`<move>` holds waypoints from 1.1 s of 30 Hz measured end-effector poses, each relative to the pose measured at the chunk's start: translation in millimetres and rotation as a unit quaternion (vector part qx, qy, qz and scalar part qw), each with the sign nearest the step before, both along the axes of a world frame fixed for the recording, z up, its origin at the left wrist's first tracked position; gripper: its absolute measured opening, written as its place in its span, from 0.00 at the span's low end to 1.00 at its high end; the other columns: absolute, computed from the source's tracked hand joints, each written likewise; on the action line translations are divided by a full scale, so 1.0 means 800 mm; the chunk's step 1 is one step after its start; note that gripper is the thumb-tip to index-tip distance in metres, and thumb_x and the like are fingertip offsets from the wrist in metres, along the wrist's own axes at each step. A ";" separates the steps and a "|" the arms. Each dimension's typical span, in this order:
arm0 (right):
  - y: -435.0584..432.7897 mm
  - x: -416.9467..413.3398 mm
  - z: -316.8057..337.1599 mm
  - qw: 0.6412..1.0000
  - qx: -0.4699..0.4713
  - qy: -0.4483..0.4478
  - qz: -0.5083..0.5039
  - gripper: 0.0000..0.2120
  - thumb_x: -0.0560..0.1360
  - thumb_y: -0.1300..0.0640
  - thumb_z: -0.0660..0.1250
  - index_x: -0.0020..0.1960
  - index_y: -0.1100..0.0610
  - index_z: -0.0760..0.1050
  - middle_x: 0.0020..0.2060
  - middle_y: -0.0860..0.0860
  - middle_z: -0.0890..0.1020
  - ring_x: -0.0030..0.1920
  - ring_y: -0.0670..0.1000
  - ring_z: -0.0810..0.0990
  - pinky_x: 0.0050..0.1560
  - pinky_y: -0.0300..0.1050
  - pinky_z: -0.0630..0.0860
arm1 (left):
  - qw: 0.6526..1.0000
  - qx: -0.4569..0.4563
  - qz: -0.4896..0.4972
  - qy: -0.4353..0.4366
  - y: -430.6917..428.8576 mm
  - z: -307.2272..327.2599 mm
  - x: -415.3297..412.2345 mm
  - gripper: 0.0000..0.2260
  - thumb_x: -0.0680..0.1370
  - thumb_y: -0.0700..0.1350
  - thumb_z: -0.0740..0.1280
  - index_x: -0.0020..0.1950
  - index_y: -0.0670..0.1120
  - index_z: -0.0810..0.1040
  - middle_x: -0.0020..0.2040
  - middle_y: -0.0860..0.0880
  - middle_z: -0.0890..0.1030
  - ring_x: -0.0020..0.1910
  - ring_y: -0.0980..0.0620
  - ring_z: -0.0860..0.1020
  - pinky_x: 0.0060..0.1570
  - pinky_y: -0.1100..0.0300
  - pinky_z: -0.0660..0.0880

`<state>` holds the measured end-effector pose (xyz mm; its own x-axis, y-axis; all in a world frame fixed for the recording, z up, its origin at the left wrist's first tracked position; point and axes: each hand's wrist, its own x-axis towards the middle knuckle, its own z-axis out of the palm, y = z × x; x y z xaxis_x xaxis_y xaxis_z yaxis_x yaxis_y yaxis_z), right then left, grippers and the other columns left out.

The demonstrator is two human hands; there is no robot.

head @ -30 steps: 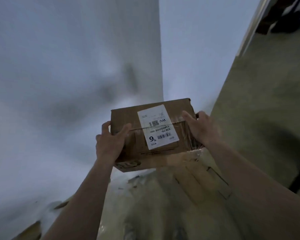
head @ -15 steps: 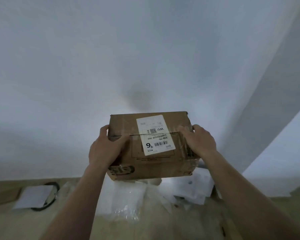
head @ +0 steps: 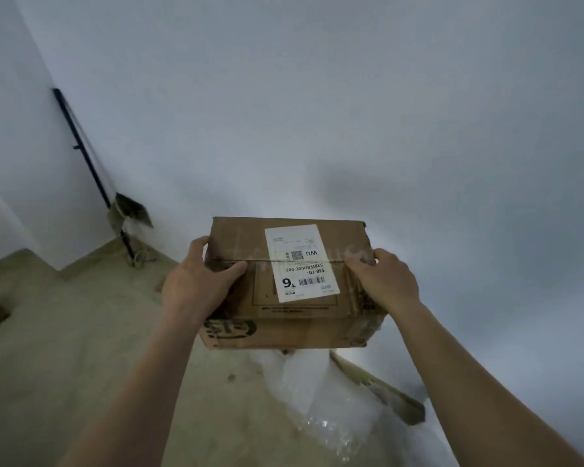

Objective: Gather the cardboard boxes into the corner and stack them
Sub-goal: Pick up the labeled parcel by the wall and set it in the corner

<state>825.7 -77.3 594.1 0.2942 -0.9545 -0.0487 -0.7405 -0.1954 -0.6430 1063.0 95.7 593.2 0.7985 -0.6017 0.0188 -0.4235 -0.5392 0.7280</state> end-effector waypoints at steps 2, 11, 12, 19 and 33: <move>0.000 0.046 0.002 1.000 0.005 -0.005 0.030 0.22 0.78 0.32 0.63 0.55 0.50 0.77 0.48 0.48 0.81 0.49 0.54 0.78 0.48 0.47 0.70 | 1.000 -0.008 0.027 0.014 0.017 -0.002 0.035 0.36 0.74 0.64 0.73 0.79 0.57 0.65 0.69 0.45 0.79 0.62 0.41 0.80 0.52 0.49 0.75; -0.022 0.304 -0.020 0.983 0.034 -0.008 0.181 0.19 0.78 0.35 0.66 0.56 0.50 0.76 0.46 0.47 0.78 0.48 0.54 0.77 0.47 0.47 0.70 | 0.981 0.026 0.194 0.017 0.073 -0.020 0.211 0.33 0.76 0.66 0.70 0.78 0.60 0.64 0.63 0.45 0.81 0.58 0.41 0.81 0.50 0.49 0.77; -0.028 0.344 -0.023 0.980 0.037 -0.012 0.197 0.19 0.78 0.35 0.66 0.56 0.50 0.76 0.47 0.48 0.79 0.48 0.54 0.77 0.47 0.47 0.70 | 0.976 0.031 0.215 0.014 0.073 -0.022 0.241 0.33 0.76 0.67 0.69 0.78 0.60 0.64 0.63 0.45 0.81 0.57 0.41 0.81 0.51 0.48 0.78; -0.055 0.543 -0.030 0.957 0.046 0.001 0.287 0.22 0.77 0.34 0.66 0.59 0.50 0.78 0.51 0.49 0.81 0.51 0.54 0.79 0.50 0.49 0.74 | 0.953 0.064 0.295 0.007 0.079 -0.012 0.375 0.33 0.78 0.66 0.67 0.79 0.57 0.62 0.59 0.46 0.79 0.54 0.42 0.79 0.48 0.51 0.73; 0.067 0.889 -0.052 0.906 0.033 0.061 0.418 0.17 0.78 0.35 0.65 0.52 0.48 0.76 0.47 0.47 0.81 0.48 0.53 0.80 0.47 0.47 0.72 | 0.906 0.054 0.417 0.046 0.223 -0.068 0.630 0.32 0.77 0.66 0.68 0.78 0.58 0.63 0.52 0.49 0.77 0.47 0.45 0.78 0.43 0.52 0.75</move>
